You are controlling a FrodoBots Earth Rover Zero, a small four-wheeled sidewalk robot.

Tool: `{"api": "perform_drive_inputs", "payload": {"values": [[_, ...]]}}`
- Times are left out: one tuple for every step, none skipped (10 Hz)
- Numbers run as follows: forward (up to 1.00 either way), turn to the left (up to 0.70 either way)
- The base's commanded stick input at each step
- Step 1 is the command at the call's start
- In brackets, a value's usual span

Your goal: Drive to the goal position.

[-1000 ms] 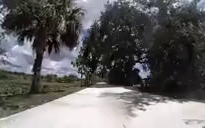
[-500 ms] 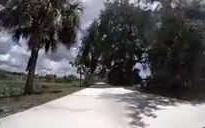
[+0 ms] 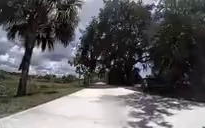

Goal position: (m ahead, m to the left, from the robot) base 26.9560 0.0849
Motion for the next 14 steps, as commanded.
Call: {"api": "perform_drive_inputs", "payload": {"values": [[0.7, 0.0], [0.7, 0.0], [0.7, 0.0], [0.7, 0.0], [0.7, 0.0], [0.7, 0.0], [0.7, 0.0], [0.7, 0.0], [0.7, 0.0], [0.7, 0.0], [0.7, 0.0], [0.7, 0.0], [0.7, 0.0], [0.7, 0.0]]}}
